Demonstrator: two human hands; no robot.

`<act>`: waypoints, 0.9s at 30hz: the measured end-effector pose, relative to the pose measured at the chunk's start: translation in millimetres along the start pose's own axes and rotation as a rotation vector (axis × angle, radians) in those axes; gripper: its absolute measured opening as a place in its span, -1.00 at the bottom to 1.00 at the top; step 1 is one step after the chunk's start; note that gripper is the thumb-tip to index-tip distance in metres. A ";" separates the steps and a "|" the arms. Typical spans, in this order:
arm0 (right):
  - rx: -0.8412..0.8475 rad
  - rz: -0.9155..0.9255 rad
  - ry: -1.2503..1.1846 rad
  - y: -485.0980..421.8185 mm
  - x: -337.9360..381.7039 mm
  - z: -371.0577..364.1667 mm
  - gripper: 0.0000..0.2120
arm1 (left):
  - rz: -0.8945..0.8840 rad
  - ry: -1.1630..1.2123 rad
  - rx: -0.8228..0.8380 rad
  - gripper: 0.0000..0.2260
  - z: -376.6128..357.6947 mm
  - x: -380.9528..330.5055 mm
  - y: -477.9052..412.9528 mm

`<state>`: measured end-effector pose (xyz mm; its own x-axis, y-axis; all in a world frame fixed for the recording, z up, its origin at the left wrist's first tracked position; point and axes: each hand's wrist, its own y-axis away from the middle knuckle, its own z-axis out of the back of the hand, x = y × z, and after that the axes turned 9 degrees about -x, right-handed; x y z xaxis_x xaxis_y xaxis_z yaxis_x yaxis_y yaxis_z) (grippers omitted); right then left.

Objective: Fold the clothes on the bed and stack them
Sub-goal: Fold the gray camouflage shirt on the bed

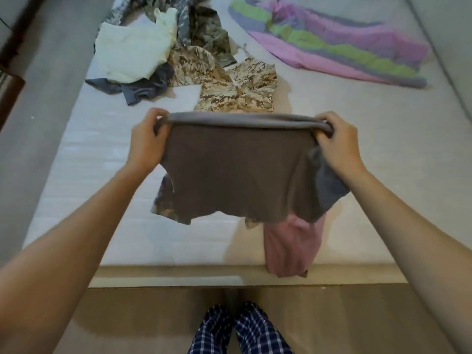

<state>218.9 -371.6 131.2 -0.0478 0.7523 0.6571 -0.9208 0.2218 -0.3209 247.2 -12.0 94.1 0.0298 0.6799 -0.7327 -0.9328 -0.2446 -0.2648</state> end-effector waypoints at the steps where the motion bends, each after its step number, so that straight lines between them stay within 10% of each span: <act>1: -0.031 0.032 0.025 -24.6 10.4 11.6 -0.85 | -0.052 0.010 -0.025 -0.86 13.1 -13.8 -24.3; 10: -0.193 0.238 -0.055 -65.3 68.2 67.7 -0.83 | -0.437 -0.010 -0.207 -0.93 90.8 -74.7 -65.8; 23: 0.930 -0.244 0.430 196.1 -114.8 -136.4 -0.55 | 0.149 -0.607 0.733 -0.68 -47.2 178.1 197.1; 27: 0.803 -0.163 0.486 177.8 -125.5 -179.2 -0.54 | 0.102 -0.599 0.683 -0.57 -76.3 204.2 173.2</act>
<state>130.5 -315.4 -130.6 0.1048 0.9655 0.2385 -0.9015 -0.0091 0.4328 119.1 31.7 -149.2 -0.0779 0.9692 -0.2335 -0.9361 0.0095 0.3515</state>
